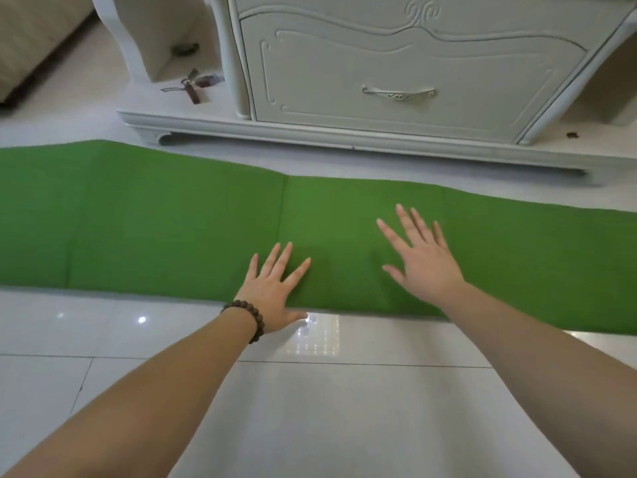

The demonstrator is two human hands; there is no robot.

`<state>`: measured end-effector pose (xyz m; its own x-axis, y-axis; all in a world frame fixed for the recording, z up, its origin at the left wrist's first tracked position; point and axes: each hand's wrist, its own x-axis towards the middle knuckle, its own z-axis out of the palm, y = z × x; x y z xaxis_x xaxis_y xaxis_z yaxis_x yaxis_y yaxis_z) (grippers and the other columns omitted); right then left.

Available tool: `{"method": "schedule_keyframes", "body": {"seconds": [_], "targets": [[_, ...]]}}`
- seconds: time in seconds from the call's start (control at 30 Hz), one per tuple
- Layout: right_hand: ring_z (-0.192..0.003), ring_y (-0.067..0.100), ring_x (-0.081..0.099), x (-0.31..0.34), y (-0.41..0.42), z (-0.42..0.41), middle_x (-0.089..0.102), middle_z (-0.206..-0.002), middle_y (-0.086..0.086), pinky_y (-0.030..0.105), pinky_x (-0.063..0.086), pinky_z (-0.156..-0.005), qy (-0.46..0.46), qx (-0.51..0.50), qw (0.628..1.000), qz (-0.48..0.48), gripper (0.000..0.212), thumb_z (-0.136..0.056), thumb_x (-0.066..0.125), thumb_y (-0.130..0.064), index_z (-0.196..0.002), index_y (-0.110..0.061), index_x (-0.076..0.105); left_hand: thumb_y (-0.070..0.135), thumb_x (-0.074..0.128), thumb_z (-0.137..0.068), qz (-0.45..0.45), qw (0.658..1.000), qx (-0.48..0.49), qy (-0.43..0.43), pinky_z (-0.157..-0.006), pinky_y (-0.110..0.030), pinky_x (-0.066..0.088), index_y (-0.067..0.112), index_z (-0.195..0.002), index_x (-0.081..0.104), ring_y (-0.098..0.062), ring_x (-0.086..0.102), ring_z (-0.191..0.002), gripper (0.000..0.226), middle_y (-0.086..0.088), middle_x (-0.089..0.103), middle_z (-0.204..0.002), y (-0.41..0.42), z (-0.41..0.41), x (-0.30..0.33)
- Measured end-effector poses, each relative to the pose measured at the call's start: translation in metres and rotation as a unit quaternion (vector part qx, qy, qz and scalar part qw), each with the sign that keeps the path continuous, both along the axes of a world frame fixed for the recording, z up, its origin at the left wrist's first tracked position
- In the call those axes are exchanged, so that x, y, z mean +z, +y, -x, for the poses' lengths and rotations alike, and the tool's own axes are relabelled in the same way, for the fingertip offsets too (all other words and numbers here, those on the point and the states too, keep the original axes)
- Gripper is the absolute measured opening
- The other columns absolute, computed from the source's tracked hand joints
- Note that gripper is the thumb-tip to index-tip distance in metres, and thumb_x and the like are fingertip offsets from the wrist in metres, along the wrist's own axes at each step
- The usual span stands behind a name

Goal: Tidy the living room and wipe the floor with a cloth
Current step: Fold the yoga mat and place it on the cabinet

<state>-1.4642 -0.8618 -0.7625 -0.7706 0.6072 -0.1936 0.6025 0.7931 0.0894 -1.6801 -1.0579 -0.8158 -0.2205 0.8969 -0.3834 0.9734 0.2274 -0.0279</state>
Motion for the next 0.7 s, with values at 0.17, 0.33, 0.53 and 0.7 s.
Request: {"method": "schedule_keyframes", "body": {"seconds": [0.17, 0.33, 0.53, 0.7], "targets": [[-0.137, 0.025, -0.033, -0.061, -0.029, -0.030, -0.044, -0.145, -0.002, 0.067, -0.009, -0.108, -0.096, -0.053, 0.984, 0.142, 0.105, -0.061, 0.030, -0.093, -0.135, -0.051, -0.032, 0.080, 0.026, -0.082, 0.037, 0.998, 0.051, -0.016, -0.116, -0.058, -0.006, 0.044, -0.140, -0.027, -0.032, -0.019, -0.145, 0.086, -0.004, -0.025, -0.157, 0.000, 0.000, -0.029], [-0.143, 0.025, -0.023, -0.076, -0.029, -0.035, -0.030, -0.153, -0.004, 0.068, -0.002, -0.109, -0.102, -0.074, 0.982, 0.138, 0.091, -0.071, 0.028, -0.086, -0.141, -0.051, -0.020, 0.072, 0.018, -0.088, 0.062, 0.996, 0.058, 0.003, -0.115, -0.061, -0.004, 0.044, -0.132, -0.032, -0.034, -0.017, -0.145, 0.072, -0.005, -0.023, -0.157, 0.005, -0.001, -0.037], [-0.146, 0.026, -0.014, -0.066, -0.021, -0.028, -0.017, -0.158, -0.002, 0.068, 0.003, -0.110, -0.089, -0.100, 0.974, 0.183, 0.074, -0.098, 0.045, -0.020, -0.146, -0.050, -0.003, 0.010, 0.039, -0.098, 0.063, 0.994, 0.092, -0.015, -0.114, -0.063, 0.000, 0.045, -0.145, -0.017, -0.034, -0.014, -0.146, 0.081, -0.004, -0.017, -0.160, 0.014, -0.002, -0.032], [-0.146, 0.026, -0.011, -0.055, -0.016, -0.024, -0.009, -0.160, -0.004, 0.071, 0.001, -0.107, -0.085, -0.114, 0.962, 0.234, 0.074, -0.098, 0.037, -0.006, -0.146, -0.051, 0.005, -0.004, 0.037, -0.093, 0.056, 0.989, 0.124, -0.061, -0.113, -0.065, -0.002, 0.046, -0.149, -0.004, -0.031, -0.012, -0.147, 0.085, -0.001, -0.010, -0.161, 0.018, -0.003, -0.023]]}}
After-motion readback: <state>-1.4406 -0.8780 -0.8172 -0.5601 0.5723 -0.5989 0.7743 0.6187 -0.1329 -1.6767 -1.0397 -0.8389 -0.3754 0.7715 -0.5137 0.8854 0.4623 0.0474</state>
